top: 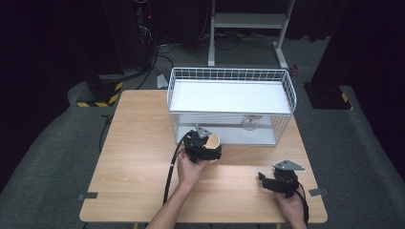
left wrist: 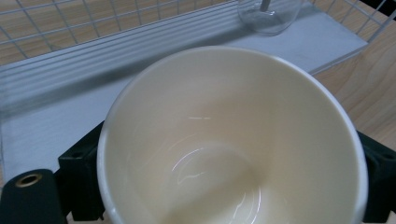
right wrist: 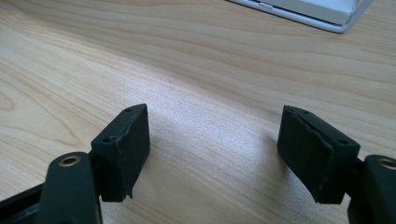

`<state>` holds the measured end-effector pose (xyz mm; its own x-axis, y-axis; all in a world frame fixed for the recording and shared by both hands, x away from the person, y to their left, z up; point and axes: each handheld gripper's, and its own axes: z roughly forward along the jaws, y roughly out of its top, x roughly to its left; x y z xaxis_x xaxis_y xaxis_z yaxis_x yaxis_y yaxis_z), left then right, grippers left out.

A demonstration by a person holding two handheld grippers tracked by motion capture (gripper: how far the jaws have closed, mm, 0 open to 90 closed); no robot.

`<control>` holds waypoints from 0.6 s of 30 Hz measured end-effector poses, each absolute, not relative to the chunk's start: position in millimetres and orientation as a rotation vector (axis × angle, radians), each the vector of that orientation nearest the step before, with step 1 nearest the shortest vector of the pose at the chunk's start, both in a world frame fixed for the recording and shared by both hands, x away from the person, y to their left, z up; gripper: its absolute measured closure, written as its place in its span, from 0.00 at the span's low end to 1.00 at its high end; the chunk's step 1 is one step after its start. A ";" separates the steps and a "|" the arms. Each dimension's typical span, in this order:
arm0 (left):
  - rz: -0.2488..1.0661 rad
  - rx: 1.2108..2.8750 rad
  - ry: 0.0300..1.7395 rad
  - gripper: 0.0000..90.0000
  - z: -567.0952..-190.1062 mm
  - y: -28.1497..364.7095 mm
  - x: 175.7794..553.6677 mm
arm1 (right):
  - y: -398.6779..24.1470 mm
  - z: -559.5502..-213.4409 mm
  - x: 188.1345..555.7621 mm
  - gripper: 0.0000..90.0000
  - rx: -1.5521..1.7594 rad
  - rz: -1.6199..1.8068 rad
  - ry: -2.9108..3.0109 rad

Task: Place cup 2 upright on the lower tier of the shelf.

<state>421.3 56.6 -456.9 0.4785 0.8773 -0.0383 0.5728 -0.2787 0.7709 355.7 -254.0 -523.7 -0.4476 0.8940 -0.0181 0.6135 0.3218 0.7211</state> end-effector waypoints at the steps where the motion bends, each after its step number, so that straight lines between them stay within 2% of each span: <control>1: 0.520 1.978 1.203 0.11 -457.6 57.1 422.2 | -254.0 -523.7 355.7 0.28 1.333 0.914 2.178; 5: 0.552 2.013 1.203 0.11 -459.7 56.9 426.0 | -254.0 -523.7 355.7 0.28 1.333 0.913 2.178; 18: 0.581 1.980 1.214 0.11 -456.3 57.1 442.7 | -254.0 -523.7 355.7 0.28 1.333 0.914 2.178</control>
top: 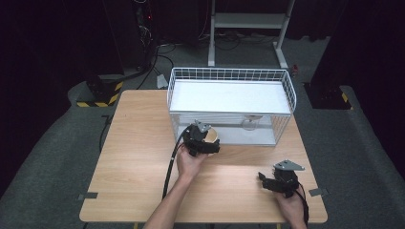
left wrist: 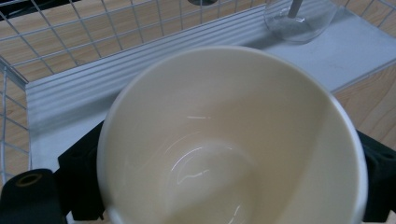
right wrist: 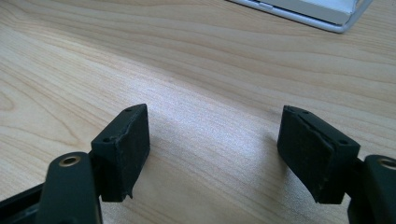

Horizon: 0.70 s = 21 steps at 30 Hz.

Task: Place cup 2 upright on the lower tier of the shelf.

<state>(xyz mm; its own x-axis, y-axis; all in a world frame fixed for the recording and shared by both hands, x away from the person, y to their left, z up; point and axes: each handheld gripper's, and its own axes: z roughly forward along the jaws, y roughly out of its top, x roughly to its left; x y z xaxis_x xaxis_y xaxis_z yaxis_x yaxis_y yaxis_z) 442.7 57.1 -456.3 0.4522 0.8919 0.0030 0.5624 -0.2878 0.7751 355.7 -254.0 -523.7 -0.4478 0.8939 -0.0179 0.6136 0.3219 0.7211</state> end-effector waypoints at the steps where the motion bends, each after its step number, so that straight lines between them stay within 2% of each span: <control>1: 0.584 1.980 1.215 0.11 -456.3 56.3 443.8 | -254.0 -523.7 355.7 0.28 1.333 0.914 2.178; 19: 0.639 1.983 1.215 0.11 -464.7 55.7 459.8 | -254.0 -523.7 355.7 0.28 1.333 0.914 2.178; 21: 0.616 1.967 1.222 0.11 -465.5 55.9 460.8 | -254.0 -523.7 355.7 0.28 1.334 0.914 2.178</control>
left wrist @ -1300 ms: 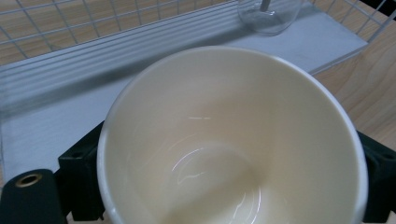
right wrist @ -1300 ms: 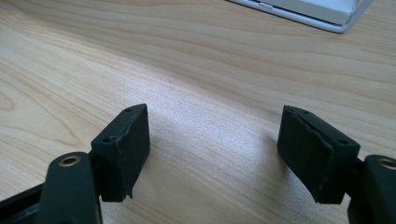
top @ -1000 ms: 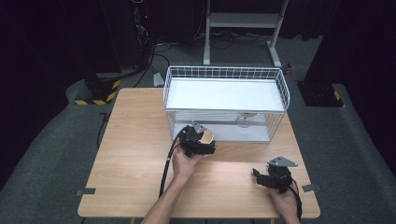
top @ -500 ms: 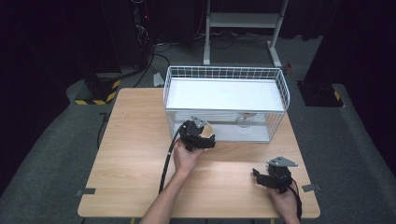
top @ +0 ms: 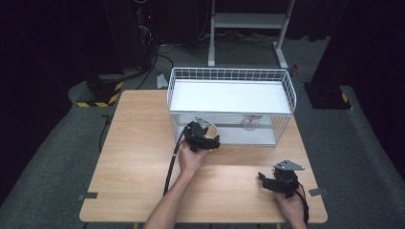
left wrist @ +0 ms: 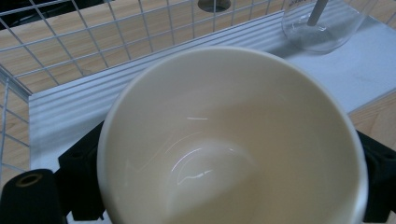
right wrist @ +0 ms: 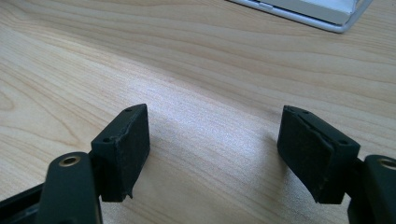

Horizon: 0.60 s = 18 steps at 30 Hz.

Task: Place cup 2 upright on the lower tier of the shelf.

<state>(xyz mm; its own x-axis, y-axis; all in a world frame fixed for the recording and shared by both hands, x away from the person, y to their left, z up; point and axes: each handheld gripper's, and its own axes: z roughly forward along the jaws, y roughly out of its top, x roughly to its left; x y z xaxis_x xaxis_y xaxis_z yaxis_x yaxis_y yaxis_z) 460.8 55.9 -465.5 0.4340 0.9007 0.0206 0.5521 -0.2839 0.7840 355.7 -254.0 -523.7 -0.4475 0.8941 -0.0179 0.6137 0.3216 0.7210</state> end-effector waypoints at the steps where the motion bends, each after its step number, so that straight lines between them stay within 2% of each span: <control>1: 0.616 1.965 1.220 0.11 -465.7 56.2 461.4 | -254.0 -523.7 355.7 0.28 1.334 0.914 2.178; 18: 0.646 1.933 1.197 0.11 -471.0 54.8 471.0 | -254.0 -523.7 355.7 0.28 1.334 0.914 2.178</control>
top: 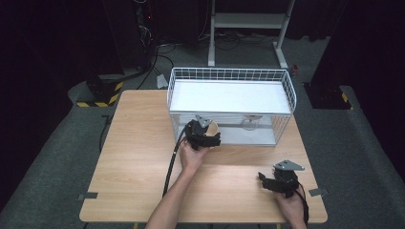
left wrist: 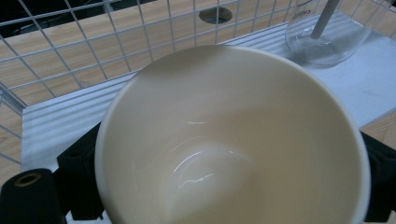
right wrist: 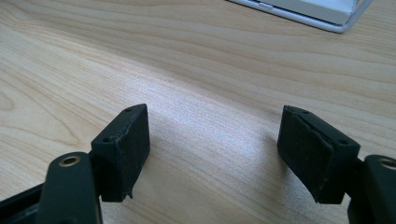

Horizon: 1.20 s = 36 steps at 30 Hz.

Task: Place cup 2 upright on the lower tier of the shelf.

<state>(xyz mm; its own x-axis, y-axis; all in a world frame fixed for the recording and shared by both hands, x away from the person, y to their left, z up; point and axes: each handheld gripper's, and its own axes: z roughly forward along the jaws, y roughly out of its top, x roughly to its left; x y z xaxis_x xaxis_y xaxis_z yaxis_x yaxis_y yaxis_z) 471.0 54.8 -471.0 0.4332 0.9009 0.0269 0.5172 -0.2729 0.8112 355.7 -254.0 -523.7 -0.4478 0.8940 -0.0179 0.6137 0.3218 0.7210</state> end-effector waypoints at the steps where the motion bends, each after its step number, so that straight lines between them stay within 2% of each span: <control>1: 0.649 1.923 1.200 0.11 -471.6 54.3 471.5 | -254.0 -523.7 355.7 0.28 1.334 0.914 2.178; 9: 0.633 1.877 1.204 0.11 -475.5 52.2 474.4 | -254.0 -523.7 355.7 0.28 1.333 0.914 2.178; 10: 0.665 1.913 1.166 0.11 -474.7 55.0 476.6 | -254.0 -523.7 355.7 0.28 1.333 0.914 2.178; 13: 0.690 1.889 1.196 0.11 -475.1 54.0 476.9 | -254.0 -523.7 355.7 0.28 1.334 0.914 2.178; 32: 0.681 1.877 1.198 0.10 -475.8 52.6 481.4 | -254.0 -523.7 355.7 0.28 1.334 0.913 2.178; 36: 0.702 1.909 1.169 0.06 -472.8 54.2 481.6 | -254.1 -523.7 355.8 0.28 1.334 0.913 2.178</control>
<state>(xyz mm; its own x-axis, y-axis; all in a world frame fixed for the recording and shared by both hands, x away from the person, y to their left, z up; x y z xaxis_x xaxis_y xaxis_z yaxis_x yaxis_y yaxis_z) 481.6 54.2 -472.8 0.4255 0.9031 0.0582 0.4757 -0.2780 0.8345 355.8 -254.1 -523.7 -0.4475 0.8941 -0.0182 0.6135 0.3218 0.7211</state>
